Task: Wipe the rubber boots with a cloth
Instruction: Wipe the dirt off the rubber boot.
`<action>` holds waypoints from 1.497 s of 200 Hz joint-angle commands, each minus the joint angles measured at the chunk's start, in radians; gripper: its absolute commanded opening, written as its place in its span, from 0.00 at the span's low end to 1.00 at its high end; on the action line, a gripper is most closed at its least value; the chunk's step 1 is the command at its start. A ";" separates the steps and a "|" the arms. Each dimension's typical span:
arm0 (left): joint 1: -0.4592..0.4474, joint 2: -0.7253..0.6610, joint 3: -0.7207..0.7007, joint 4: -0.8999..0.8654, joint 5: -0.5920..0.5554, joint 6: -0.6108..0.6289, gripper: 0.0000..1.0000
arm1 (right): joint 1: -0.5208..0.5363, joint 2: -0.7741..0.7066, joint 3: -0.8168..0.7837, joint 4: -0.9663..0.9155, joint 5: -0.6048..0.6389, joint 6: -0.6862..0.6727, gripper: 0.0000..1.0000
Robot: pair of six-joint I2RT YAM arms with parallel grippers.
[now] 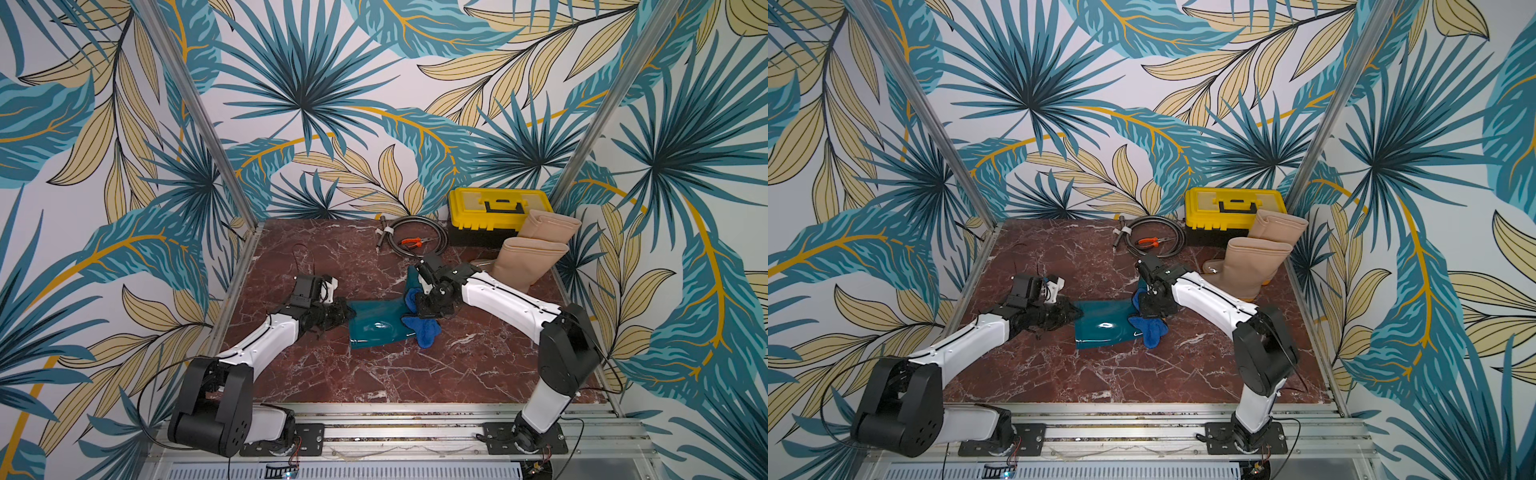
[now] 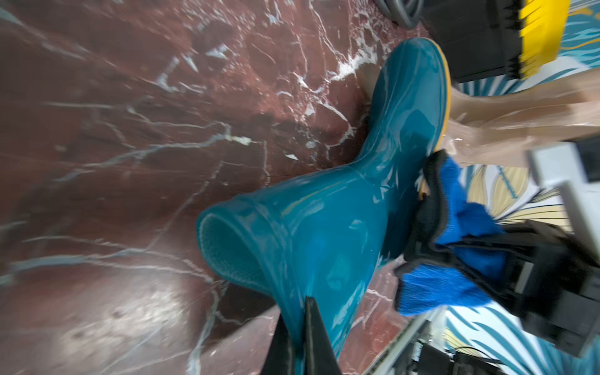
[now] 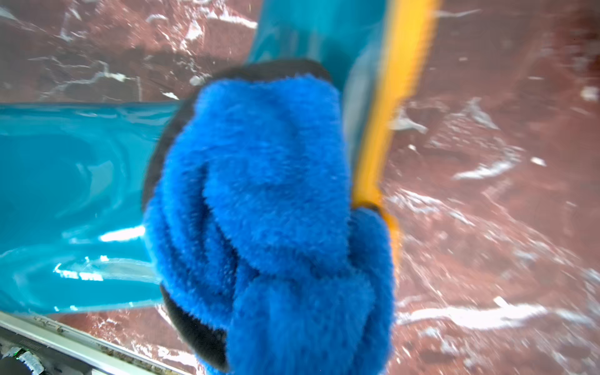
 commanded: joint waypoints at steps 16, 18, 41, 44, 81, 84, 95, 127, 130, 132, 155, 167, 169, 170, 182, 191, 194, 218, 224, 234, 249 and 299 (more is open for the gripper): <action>0.009 -0.086 0.005 -0.134 -0.126 0.125 0.00 | 0.044 0.048 0.113 -0.003 0.010 0.010 0.00; 0.009 -0.088 0.005 -0.134 -0.126 0.128 0.00 | 0.045 0.057 0.125 -0.005 0.006 0.007 0.00; 0.008 -0.088 0.025 -0.155 -0.133 0.149 0.00 | 0.050 0.171 0.252 -0.041 -0.040 -0.057 0.00; 0.009 -0.086 0.028 -0.158 -0.133 0.149 0.00 | 0.050 0.186 0.267 -0.046 -0.043 -0.064 0.00; 0.008 -0.070 0.060 -0.177 -0.127 0.161 0.00 | 0.027 0.381 0.524 -0.230 0.101 -0.180 0.00; 0.009 -0.070 0.060 -0.178 -0.129 0.161 0.00 | 0.018 0.391 0.539 -0.240 0.115 -0.184 0.00; 0.009 -0.070 0.064 -0.186 -0.133 0.167 0.00 | -0.021 0.416 0.588 -0.261 0.149 -0.192 0.00; 0.009 -0.069 0.080 -0.223 -0.136 0.195 0.00 | -0.096 0.461 0.742 -0.303 0.233 -0.214 0.00; 0.008 -0.070 0.080 -0.223 -0.135 0.195 0.00 | -0.098 0.465 0.757 -0.307 0.235 -0.214 0.00; 0.009 -0.070 0.079 -0.224 -0.136 0.195 0.00 | -0.100 0.469 0.767 -0.309 0.235 -0.213 0.00; 0.008 -0.057 0.086 -0.223 -0.125 0.197 0.00 | -0.091 0.494 0.851 -0.335 0.165 -0.175 0.00; 0.009 -0.045 0.096 -0.223 -0.124 0.197 0.00 | -0.062 0.483 0.820 -0.305 0.142 -0.169 0.00; 0.008 -0.043 0.098 -0.222 -0.124 0.197 0.00 | -0.056 0.480 0.814 -0.299 0.142 -0.170 0.00; 0.009 -0.042 0.098 -0.222 -0.124 0.197 0.00 | -0.053 0.479 0.810 -0.295 0.143 -0.171 0.00; 0.009 -0.030 0.110 -0.222 -0.123 0.198 0.00 | -0.010 0.472 0.778 -0.267 0.136 -0.187 0.00; 0.009 -0.023 0.118 -0.223 -0.122 0.201 0.00 | 0.017 0.479 0.762 -0.255 0.125 -0.190 0.00; 0.008 -0.022 0.120 -0.223 -0.123 0.203 0.00 | 0.023 0.484 0.758 -0.251 0.117 -0.187 0.00; 0.008 -0.017 0.129 -0.223 -0.123 0.216 0.00 | 0.042 0.545 0.756 -0.256 0.066 -0.165 0.00; 0.009 -0.019 0.129 -0.223 -0.121 0.217 0.00 | 0.042 0.558 0.763 -0.261 0.078 -0.169 0.00; 0.008 -0.026 0.127 -0.223 -0.118 0.220 0.00 | 0.038 0.580 0.780 -0.265 0.126 -0.184 0.00; 0.009 -0.040 0.117 -0.223 -0.116 0.221 0.00 | 0.012 0.618 0.835 -0.280 0.179 -0.196 0.00; 0.009 -0.072 0.097 -0.249 -0.115 0.243 0.00 | -0.138 0.674 1.006 -0.317 0.121 -0.090 0.00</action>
